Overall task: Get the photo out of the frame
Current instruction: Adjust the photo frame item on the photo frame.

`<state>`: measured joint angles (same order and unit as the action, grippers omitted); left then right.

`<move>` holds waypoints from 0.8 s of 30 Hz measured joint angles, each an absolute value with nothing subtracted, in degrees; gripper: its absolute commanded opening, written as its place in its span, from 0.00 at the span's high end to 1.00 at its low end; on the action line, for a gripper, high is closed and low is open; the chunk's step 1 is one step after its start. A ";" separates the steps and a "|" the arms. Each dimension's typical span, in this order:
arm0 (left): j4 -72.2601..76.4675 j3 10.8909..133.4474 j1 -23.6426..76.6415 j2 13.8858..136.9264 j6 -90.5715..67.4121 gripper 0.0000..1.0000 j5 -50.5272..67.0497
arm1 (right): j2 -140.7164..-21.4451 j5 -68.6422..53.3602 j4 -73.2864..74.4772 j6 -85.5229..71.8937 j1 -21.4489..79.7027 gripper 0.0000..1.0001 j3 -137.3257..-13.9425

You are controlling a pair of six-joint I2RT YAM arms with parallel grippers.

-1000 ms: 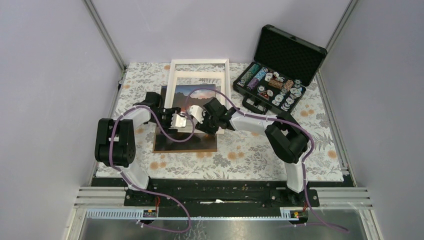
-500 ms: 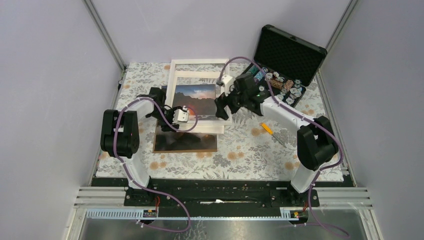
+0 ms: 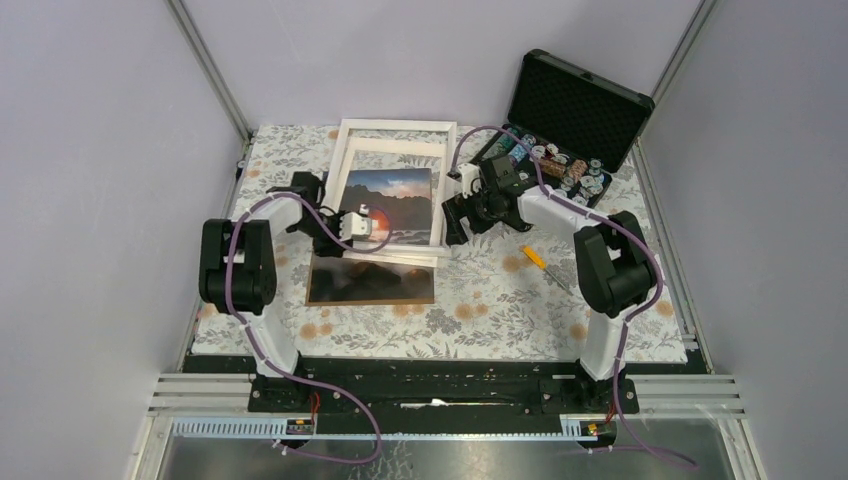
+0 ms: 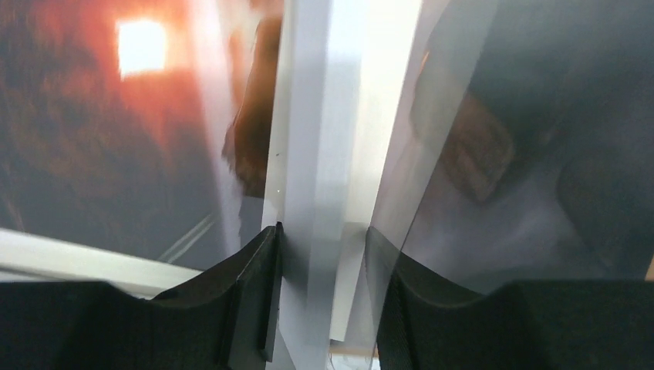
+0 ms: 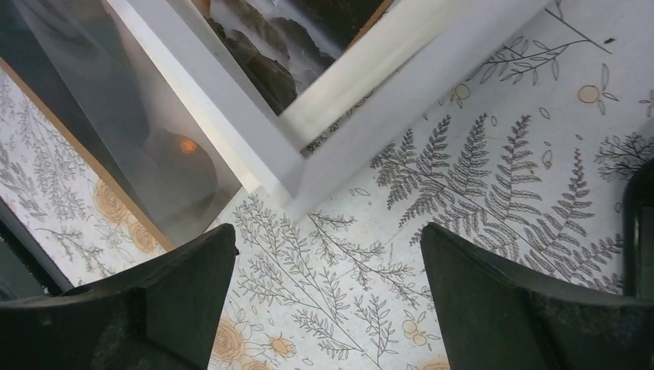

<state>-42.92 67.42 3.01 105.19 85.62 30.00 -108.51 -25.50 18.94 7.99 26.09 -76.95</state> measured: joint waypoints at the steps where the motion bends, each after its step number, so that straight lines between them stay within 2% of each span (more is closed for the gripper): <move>1: -42.74 67.42 2.07 105.19 85.27 0.79 29.76 | -108.86 -25.93 19.00 7.75 26.09 0.06 -77.19; 8: -40.45 63.81 -4.95 102.52 84.47 0.96 29.08 | -109.78 -29.08 18.90 6.04 26.09 0.07 -79.13; 24: -36.88 54.59 -10.17 95.26 83.96 0.99 28.60 | -111.74 -32.64 17.47 3.22 26.09 0.10 -78.89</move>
